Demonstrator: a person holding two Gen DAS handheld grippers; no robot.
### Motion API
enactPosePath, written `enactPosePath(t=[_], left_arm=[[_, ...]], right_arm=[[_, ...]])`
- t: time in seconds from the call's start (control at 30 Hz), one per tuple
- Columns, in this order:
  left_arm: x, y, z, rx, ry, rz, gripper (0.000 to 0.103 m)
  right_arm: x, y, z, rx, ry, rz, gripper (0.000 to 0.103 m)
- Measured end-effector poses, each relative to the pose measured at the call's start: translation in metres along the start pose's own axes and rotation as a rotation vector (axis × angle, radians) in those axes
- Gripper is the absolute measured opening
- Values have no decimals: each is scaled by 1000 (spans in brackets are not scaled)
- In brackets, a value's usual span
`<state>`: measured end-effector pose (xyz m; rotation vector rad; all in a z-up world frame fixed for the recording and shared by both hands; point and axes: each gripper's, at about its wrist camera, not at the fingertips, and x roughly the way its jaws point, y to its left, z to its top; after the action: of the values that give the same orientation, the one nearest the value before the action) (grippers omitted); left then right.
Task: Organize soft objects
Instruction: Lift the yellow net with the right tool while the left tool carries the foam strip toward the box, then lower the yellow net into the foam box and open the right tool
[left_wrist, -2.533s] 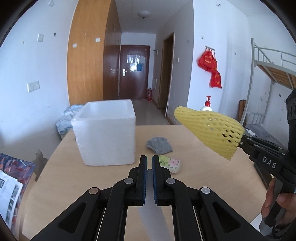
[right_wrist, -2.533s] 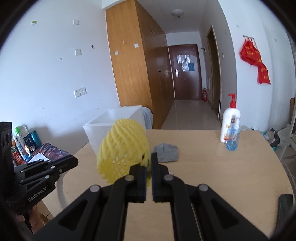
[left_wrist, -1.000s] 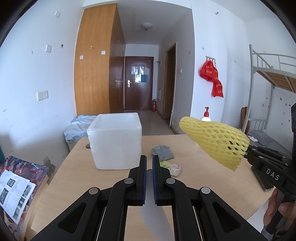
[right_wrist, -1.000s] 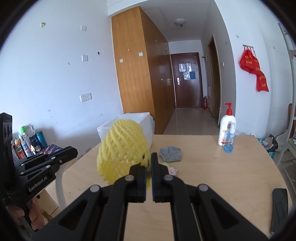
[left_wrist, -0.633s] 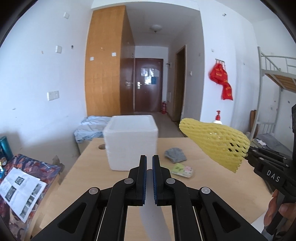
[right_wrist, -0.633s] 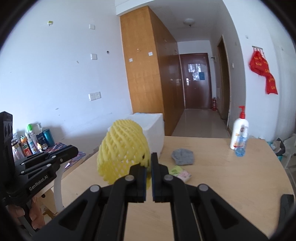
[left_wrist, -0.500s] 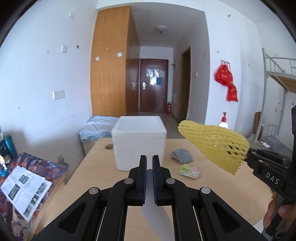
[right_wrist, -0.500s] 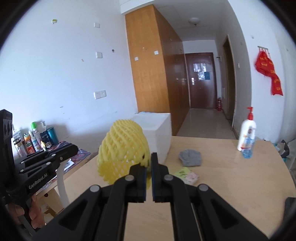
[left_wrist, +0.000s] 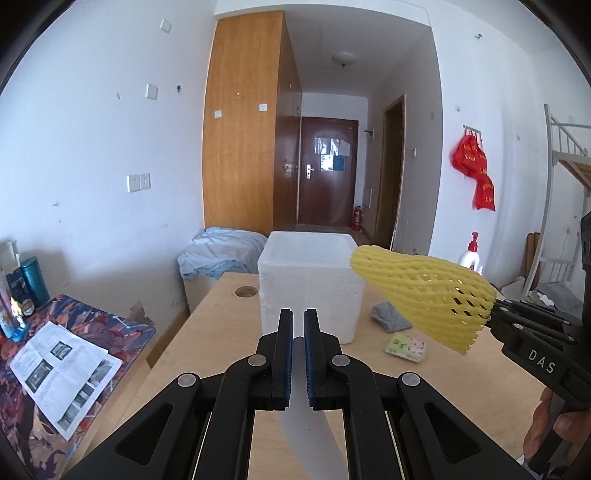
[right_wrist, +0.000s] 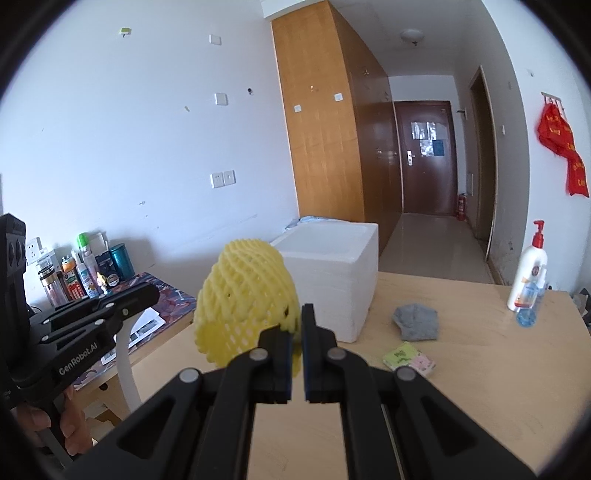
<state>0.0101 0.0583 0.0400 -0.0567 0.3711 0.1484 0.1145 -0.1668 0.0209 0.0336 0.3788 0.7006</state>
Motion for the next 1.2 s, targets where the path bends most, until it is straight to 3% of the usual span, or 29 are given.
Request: enactPosePath(t=[0.63, 1.2], left_arm=[[42, -1, 28, 12, -13, -23, 6], [98, -5, 61, 28, -16, -36, 6]], right_arm=[[31, -9, 17, 1, 15, -26, 6], [72, -28, 53, 1, 13, -57, 6]])
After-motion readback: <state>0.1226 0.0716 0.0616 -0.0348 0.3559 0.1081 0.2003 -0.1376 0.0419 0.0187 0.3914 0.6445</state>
